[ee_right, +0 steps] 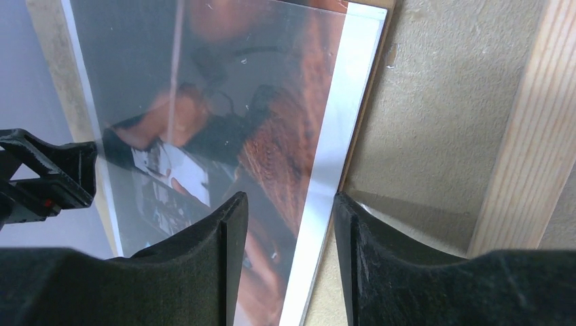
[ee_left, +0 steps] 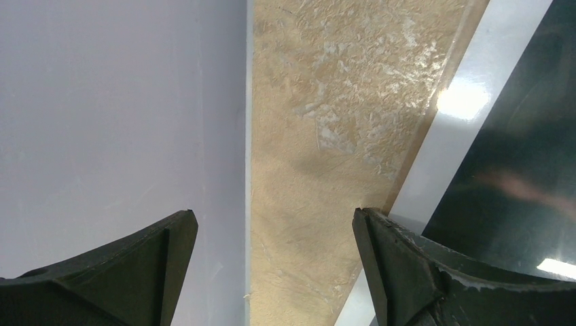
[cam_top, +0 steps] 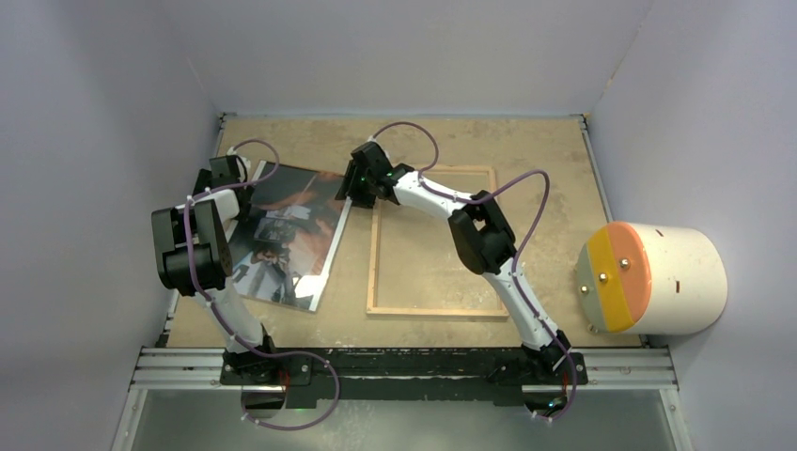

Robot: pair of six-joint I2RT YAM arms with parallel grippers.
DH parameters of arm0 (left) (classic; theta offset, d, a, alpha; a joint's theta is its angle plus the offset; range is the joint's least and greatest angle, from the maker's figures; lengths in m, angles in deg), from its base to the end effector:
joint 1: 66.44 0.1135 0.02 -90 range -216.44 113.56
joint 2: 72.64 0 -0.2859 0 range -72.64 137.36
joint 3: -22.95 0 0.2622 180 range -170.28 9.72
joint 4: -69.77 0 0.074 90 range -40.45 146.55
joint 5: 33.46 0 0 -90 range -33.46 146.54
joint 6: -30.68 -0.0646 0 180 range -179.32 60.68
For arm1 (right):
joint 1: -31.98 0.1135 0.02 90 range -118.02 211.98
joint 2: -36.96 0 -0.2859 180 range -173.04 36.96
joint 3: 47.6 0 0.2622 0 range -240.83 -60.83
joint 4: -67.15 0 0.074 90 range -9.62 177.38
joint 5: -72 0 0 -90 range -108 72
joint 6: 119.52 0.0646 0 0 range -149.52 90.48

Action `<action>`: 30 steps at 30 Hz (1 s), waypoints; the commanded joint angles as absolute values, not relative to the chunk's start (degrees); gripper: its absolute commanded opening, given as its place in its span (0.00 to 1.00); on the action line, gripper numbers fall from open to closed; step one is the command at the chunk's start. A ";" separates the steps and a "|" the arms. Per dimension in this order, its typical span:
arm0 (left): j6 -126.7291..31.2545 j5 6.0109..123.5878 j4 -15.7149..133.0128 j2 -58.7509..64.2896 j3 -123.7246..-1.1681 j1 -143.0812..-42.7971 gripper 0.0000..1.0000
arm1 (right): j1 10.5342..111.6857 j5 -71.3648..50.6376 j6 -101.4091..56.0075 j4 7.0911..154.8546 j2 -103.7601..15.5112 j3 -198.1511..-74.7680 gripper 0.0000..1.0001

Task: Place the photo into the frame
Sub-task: Pick up the photo frame item at the center of the board.

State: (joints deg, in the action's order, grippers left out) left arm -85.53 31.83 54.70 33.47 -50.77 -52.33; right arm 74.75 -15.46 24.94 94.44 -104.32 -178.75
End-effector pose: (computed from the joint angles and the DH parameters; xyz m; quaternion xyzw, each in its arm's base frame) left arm 0.3915 0.1263 0.1500 0.0188 0.9134 0.3093 0.2639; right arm 0.4467 0.4171 0.1620 0.0815 0.8927 0.3454 0.2778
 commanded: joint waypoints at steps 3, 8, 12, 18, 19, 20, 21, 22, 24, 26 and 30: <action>-85.75 35.72 46.43 34.21 -48.04 -53.06 0.92 | 75.90 -14.89 26.17 91.33 -99.99 -178.71 0.50; -85.86 35.39 46.83 34.38 -47.61 -53.08 0.92 | 76.56 -15.88 25.72 92.17 -98.03 -178.80 0.50; -86.10 35.37 46.88 34.33 -47.50 -53.08 0.91 | 77.26 -16.87 24.81 94.16 -98.36 -180.32 0.50; -86.12 35.60 46.91 33.98 -47.50 -53.14 0.90 | 77.65 -16.28 25.27 92.96 -97.68 -178.79 0.51; -86.12 35.50 46.89 34.05 -47.55 -53.09 0.90 | 77.67 -16.39 25.34 93.12 -97.69 -178.89 0.51; -86.12 35.57 46.95 34.00 -47.51 -53.09 0.90 | 77.63 -16.57 25.30 93.57 -97.88 -179.30 0.51; -86.12 35.54 46.96 34.04 -47.56 -53.13 0.90 | 77.64 -17.16 25.10 94.60 -98.13 -179.92 0.51; -86.17 35.53 47.01 33.98 -47.50 -53.11 0.90 | 77.61 -17.80 24.83 95.59 -98.47 -180.52 0.51; -86.17 35.54 46.97 33.97 -47.49 -53.06 0.90 | 77.68 -20.03 24.50 97.47 -98.88 -180.89 0.54; -86.30 35.49 46.97 33.85 -47.49 -53.08 0.90 | 77.64 -22.18 23.98 98.69 -99.29 -180.57 0.56; -86.29 35.71 46.96 33.72 -47.34 -53.07 0.90 | 77.55 -19.74 24.27 97.35 -99.92 -177.91 0.56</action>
